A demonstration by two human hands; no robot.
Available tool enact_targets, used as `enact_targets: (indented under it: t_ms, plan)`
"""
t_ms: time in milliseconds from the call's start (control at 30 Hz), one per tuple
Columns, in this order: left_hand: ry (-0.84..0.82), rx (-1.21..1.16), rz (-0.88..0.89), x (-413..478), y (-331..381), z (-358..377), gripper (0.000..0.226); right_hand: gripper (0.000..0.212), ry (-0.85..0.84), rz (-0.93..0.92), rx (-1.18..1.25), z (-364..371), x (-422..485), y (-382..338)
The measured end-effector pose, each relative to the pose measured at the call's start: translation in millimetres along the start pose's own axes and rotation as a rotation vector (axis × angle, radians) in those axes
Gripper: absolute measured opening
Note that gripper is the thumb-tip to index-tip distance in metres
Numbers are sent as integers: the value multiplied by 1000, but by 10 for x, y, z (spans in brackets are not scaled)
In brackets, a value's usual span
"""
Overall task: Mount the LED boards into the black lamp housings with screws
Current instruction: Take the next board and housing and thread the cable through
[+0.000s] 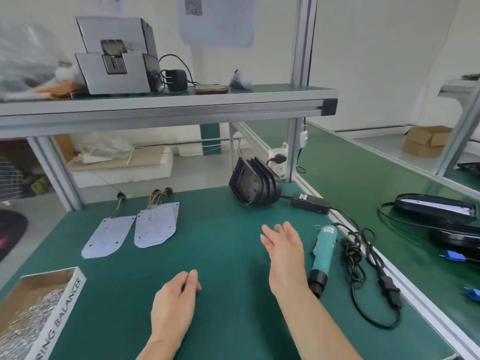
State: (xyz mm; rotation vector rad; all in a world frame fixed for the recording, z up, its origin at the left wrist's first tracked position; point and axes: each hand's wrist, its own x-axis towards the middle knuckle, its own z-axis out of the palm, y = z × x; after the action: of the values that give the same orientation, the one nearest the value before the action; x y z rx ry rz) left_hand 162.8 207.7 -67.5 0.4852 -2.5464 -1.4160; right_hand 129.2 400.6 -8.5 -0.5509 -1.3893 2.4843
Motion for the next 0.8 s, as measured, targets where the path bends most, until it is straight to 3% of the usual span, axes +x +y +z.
enact_targets:
  t_ms: [233,367,467,567,700,800]
  plan:
    - [-67,-21,-24,7,19,-57,41,65,-72,7,-158,391,-104,569]
    - [-144,-314,-185,67,41,-262,32,60,-69,-74,-409,355,-118,868]
    - [-57,-454,-209,231,-23,-709,46,57,-115,-137,-540,337,-80,968]
    - [155,-355,-158,378,-160,-1248,55,55,-138,-170,-603,343,-69,1008]
    - [430,57,-105,440,-426,-1763,53,53,-143,-195,-650,378,19,1029]
    - [496,289,-122,412,-607,-1934,42,54,-106,-228,-665,436,163,985]
